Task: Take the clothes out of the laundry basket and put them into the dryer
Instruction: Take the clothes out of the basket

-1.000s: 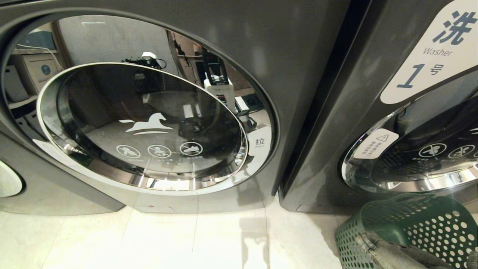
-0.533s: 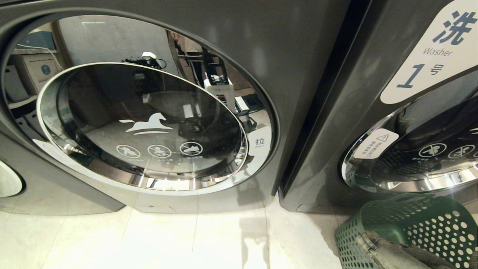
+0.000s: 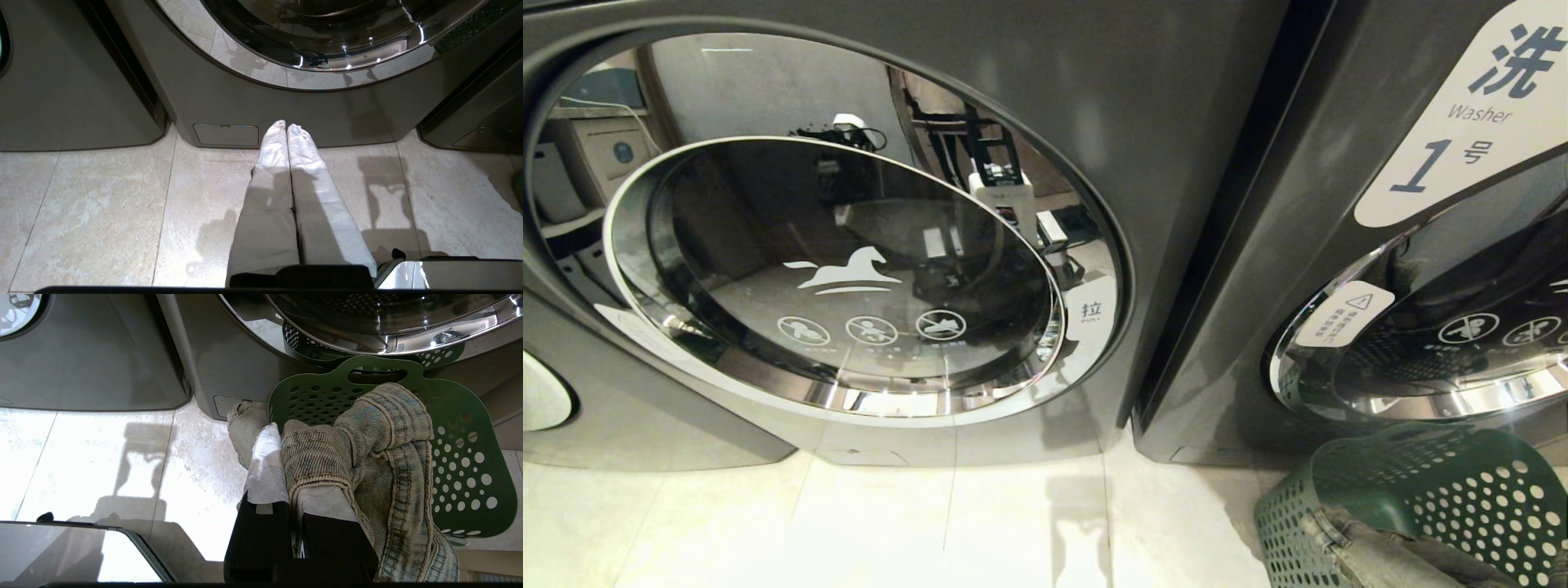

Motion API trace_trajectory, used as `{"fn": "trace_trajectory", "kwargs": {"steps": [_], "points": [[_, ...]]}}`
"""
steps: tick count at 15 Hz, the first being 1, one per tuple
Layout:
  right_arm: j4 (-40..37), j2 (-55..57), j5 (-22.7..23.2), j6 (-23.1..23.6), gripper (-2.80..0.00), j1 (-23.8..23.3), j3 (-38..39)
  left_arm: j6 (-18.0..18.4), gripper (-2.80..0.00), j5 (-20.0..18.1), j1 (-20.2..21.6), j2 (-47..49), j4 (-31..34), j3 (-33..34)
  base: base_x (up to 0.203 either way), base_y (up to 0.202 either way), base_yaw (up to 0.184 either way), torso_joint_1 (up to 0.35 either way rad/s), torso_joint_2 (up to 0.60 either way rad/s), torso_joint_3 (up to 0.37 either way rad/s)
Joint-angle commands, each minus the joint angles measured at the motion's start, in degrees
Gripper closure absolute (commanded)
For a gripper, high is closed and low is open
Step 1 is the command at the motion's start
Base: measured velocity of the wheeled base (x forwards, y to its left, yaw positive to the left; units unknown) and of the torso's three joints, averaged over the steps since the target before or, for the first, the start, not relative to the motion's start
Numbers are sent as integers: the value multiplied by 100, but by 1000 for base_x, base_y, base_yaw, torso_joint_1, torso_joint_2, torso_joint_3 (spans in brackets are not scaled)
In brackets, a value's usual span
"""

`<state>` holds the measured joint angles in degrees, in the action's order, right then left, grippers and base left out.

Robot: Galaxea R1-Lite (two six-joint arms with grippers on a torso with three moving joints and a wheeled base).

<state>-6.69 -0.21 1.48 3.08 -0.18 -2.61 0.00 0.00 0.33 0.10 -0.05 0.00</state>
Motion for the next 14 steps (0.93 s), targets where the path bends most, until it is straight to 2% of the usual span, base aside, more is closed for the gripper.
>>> {"fn": "trace_trajectory", "kwargs": {"steps": [1, 5, 14], "points": [[-7, 21, 2, -18, 0, 1, -3, 0, 0, 0, 2, -1, -4, 0, 0, 0, 0, 0, 0, 0], [-7, 21, -7, -18, 0, 1, -3, 26, 0, 0, 2, -1, 5, 0, 0, 0, 0, 0, 0, 24], [-7, 21, 1, -17, 0, 1, -3, 18, 0, 0, 2, -1, 5, 0, 0, 0, 0, 3, 3, 188]]}}
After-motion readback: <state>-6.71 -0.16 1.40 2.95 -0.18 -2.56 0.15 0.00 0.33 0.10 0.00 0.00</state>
